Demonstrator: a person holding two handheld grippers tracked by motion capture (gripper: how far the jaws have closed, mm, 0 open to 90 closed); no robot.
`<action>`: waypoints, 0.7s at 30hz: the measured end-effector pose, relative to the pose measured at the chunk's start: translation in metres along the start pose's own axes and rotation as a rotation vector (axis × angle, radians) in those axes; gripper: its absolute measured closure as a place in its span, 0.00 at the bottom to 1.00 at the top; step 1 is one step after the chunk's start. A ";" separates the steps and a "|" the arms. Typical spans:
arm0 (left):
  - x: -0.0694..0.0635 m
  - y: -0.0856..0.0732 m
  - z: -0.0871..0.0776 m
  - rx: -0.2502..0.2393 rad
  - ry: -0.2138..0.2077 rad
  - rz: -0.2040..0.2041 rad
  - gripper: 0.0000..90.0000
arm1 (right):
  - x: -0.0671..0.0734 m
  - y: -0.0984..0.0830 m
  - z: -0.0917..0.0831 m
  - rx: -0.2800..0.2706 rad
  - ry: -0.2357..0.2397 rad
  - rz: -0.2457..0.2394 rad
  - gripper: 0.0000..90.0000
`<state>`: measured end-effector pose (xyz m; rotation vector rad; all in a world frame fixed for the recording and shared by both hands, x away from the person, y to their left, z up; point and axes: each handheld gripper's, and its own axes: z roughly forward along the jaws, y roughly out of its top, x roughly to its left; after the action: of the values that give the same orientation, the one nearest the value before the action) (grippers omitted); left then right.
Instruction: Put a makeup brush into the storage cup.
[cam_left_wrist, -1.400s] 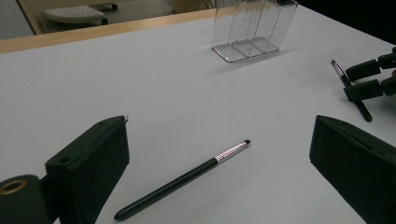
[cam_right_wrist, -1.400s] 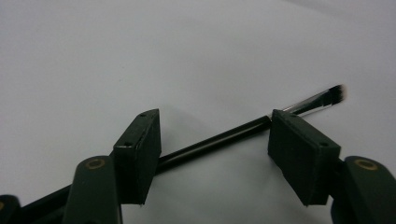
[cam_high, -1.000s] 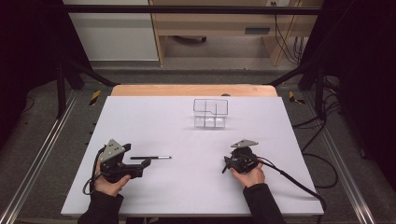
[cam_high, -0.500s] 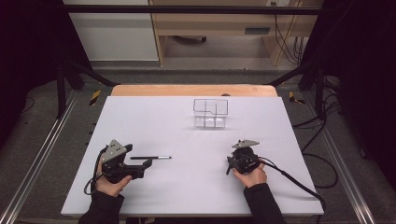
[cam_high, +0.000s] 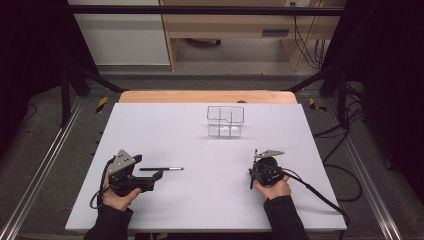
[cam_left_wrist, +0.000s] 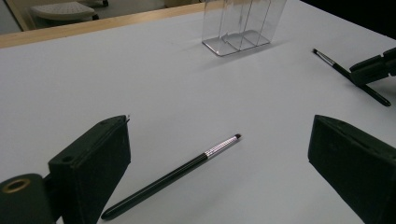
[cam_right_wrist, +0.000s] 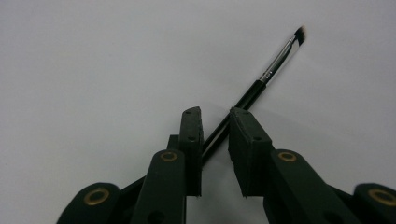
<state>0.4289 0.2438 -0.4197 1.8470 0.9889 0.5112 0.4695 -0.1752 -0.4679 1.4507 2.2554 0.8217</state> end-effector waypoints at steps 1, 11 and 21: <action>0.000 0.000 0.000 0.000 0.000 -0.001 0.06 | 0.000 0.000 0.000 0.001 -0.005 -0.004 0.85; 0.001 0.000 -0.001 0.000 -0.002 -0.005 0.06 | -0.006 -0.002 -0.006 0.023 -0.021 0.002 0.90; 0.000 0.000 -0.001 -0.002 -0.005 -0.007 0.06 | -0.007 -0.004 -0.004 0.026 -0.030 0.020 0.87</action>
<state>0.4286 0.2447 -0.4194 1.8421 0.9904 0.5030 0.4677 -0.1838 -0.4677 1.4899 2.2411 0.7742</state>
